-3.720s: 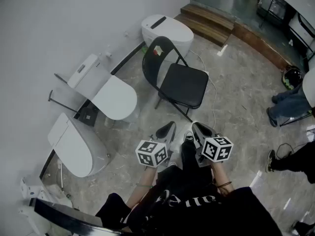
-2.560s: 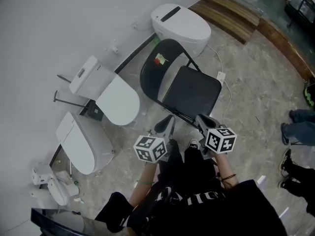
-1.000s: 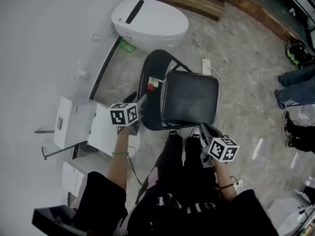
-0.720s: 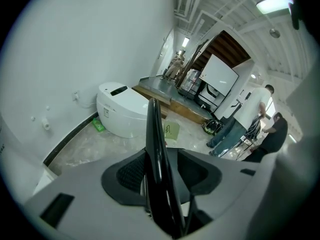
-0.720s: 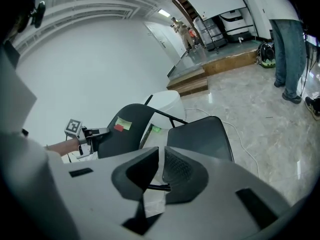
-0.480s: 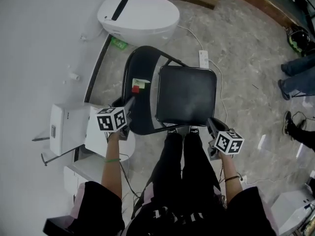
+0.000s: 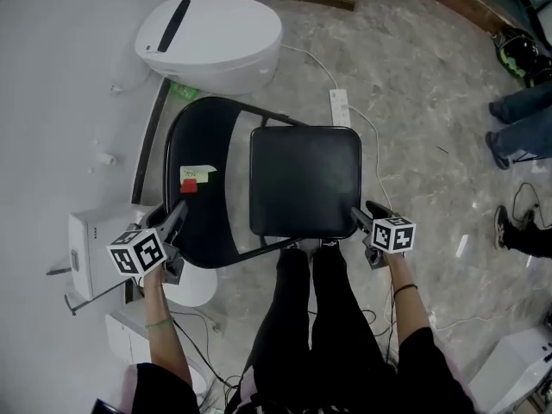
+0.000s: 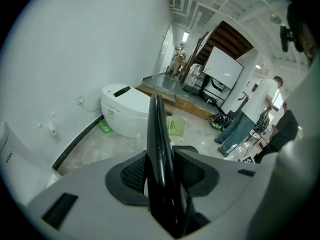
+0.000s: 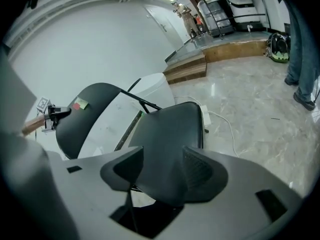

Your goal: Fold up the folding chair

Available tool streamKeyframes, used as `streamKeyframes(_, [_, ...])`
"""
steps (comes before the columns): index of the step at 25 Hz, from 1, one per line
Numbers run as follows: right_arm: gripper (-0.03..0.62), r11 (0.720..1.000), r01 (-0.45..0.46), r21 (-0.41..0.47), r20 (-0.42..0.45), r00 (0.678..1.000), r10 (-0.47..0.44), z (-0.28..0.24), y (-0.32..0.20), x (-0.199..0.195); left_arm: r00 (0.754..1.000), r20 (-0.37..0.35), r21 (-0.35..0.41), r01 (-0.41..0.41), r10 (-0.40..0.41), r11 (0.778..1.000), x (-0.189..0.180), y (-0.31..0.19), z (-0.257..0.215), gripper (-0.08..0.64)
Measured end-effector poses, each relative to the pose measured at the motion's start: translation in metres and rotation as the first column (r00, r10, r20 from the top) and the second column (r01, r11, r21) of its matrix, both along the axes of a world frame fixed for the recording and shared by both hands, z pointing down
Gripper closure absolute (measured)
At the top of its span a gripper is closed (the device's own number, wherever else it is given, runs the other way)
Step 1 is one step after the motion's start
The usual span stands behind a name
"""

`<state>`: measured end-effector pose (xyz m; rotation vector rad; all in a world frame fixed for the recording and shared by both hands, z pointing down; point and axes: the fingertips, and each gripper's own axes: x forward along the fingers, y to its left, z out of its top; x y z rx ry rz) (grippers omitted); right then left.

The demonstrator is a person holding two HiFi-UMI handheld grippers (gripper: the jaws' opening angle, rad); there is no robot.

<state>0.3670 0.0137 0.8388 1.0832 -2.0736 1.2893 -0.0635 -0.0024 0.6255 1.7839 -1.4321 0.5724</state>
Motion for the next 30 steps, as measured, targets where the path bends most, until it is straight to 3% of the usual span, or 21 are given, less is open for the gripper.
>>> streamKeyframes(10, [0.318, 0.990, 0.089, -0.112, 0.008, 0.996, -0.089, 0.106, -0.039, 0.018, 0.998, 0.057, 0.045, 0.001, -0.003, 0.999, 0.003, -0.006, 0.002, 0.403])
streamKeyframes(13, [0.307, 0.986, 0.078, -0.145, -0.015, 0.997, -0.081, 0.137, -0.045, 0.026, 0.998, 0.066, 0.050, 0.003, -0.006, 0.999, 0.004, -0.007, 0.004, 0.403])
streamKeyframes(17, [0.307, 0.982, 0.043, -0.181, 0.101, 0.995, -0.025, 0.153, -0.051, 0.017, 0.997, 0.072, 0.050, 0.002, -0.006, 0.999, 0.003, -0.006, 0.006, 0.403])
streamKeyframes(22, [0.296, 0.978, 0.118, -0.173, 0.127, 0.987, -0.097, 0.169, -0.052, 0.011, 0.999, 0.033, 0.070, 0.021, -0.024, 0.997, 0.009, -0.010, 0.002, 0.403])
streamKeyframes(24, [0.259, 0.977, 0.127, -0.169, 0.145, 0.984, -0.103, 0.173, -0.055, 0.013, 1.000, 0.024, 0.058, 0.019, -0.021, 0.998, 0.011, -0.012, 0.004, 0.410])
streamKeyframes(30, [0.250, 0.953, 0.094, -0.288, 0.354, 0.935, 0.015, 0.177, -0.050, 0.003, 0.998, 0.060, 0.027, -0.018, 0.016, 0.999, 0.016, -0.013, 0.005, 0.409])
